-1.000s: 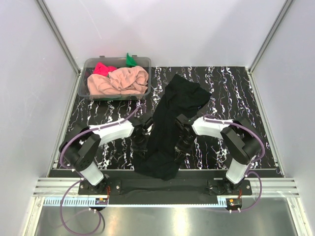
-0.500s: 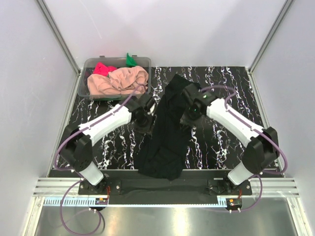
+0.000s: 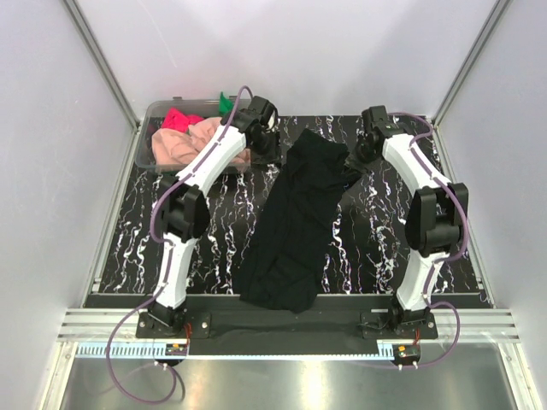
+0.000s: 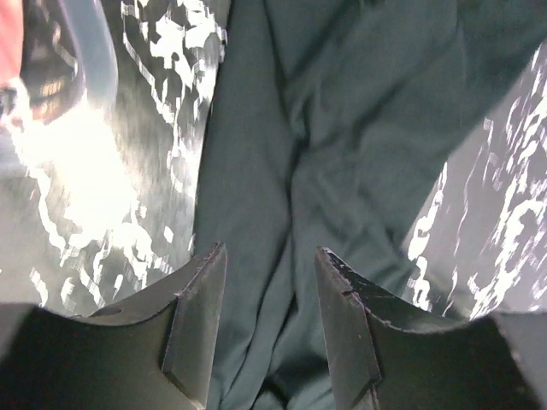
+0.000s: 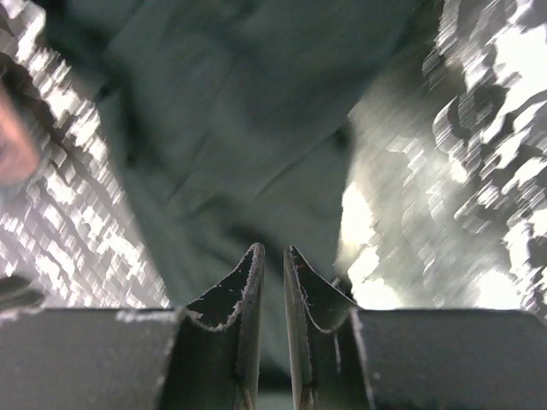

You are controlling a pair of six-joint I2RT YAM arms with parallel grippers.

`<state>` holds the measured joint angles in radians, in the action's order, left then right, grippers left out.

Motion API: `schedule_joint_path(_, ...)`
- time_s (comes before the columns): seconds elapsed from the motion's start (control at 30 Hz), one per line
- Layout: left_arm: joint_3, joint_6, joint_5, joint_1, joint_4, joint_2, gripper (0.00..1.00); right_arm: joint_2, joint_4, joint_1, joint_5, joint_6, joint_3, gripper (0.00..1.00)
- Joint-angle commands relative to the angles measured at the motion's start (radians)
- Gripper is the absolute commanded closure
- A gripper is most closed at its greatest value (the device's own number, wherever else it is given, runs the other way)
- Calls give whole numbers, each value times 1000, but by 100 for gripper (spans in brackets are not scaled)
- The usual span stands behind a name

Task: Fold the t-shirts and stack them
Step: Fold the tshirt

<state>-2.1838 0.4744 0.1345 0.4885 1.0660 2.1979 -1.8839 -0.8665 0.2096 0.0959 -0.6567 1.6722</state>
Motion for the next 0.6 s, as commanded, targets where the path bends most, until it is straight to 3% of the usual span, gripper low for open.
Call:
schedule_joint_path(0.0, -149, 84, 80, -18, -12, 54, 49, -46, 66, -36, 77, 84, 49, 78)
schedule_joint_path(0.1, -249, 150, 186, -21, -70, 135, 49, -57, 72, -45, 87, 135, 86, 76)
schedule_joint_path(0.23, -356, 205, 298, -22, -173, 223, 45, -60, 178, -87, 263, 103, 72, 75)
schedule_joint_path(0.4, -337, 301, 401, -42, -371, 276, 44, -98, 161, -91, 228, 132, 152, 75)
schedule_joint_path(0.57, -355, 372, 462, -50, -464, 364, 46, -194, 181, -128, 327, 101, 216, 75)
